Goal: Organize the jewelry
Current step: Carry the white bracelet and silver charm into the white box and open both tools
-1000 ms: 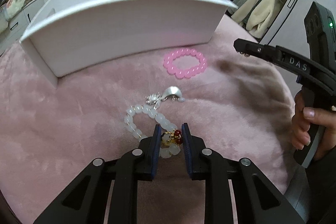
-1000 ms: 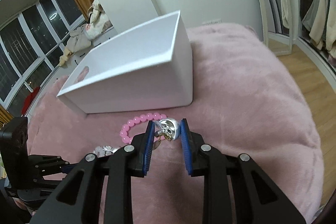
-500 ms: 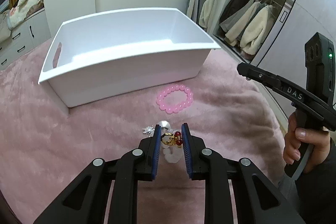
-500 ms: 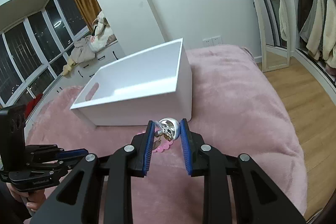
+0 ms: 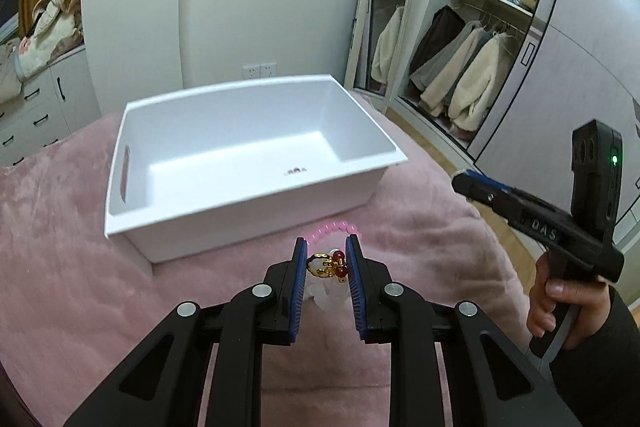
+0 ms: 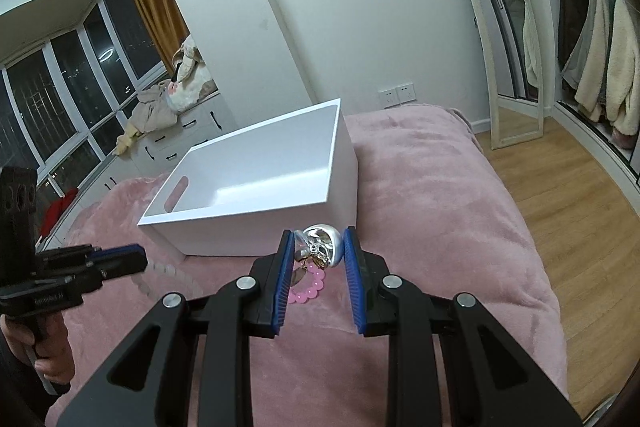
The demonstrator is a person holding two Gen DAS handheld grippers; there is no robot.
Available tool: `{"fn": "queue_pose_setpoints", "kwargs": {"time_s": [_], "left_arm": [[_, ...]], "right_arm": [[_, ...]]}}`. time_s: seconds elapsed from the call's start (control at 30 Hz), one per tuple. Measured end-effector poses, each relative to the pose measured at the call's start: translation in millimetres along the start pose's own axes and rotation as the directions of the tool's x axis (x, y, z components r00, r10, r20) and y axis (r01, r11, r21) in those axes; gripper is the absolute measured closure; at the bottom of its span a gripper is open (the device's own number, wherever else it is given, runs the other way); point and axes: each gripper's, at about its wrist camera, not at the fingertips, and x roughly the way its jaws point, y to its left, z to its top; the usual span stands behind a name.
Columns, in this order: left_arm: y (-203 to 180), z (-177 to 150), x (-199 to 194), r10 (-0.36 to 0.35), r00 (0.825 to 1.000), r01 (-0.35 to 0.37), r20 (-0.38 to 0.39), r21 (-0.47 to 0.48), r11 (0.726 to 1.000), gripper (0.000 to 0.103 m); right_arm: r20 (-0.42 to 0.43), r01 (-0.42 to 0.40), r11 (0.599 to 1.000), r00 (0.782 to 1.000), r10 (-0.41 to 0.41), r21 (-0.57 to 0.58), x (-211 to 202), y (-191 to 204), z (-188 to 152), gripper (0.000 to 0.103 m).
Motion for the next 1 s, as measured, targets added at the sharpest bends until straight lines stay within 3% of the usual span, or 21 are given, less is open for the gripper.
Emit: {"fn": "queue_pose_setpoints", "kwargs": {"time_s": [0.27,0.43,0.57,1.0], "left_arm": [[8.3,10.0,-5.5,0.007,1.000,-0.007,0.018,0.000,1.000,0.079],[12.7,15.7,-7.5,0.011,1.000,-0.011,0.028,-0.002,1.000,0.078],[15.2,28.1,-13.8,0.016,0.998,-0.017,0.063,0.010,1.000,0.078],[31.3,74.6,-21.2,0.057,0.987,-0.061,0.148,0.025,0.998,0.078]], "right_arm": [[0.003,-0.029,1.000,1.000,0.029,-0.009,1.7,6.8,4.7,0.078],[0.037,-0.134,0.991,0.990,0.133,0.018,-3.3,4.4,5.0,0.078],[0.063,-0.092,0.995,0.994,0.094,-0.035,-6.2,12.8,9.8,0.078],[0.130,-0.069,0.981,0.987,0.094,-0.183,18.1,52.1,36.9,0.078]]}}
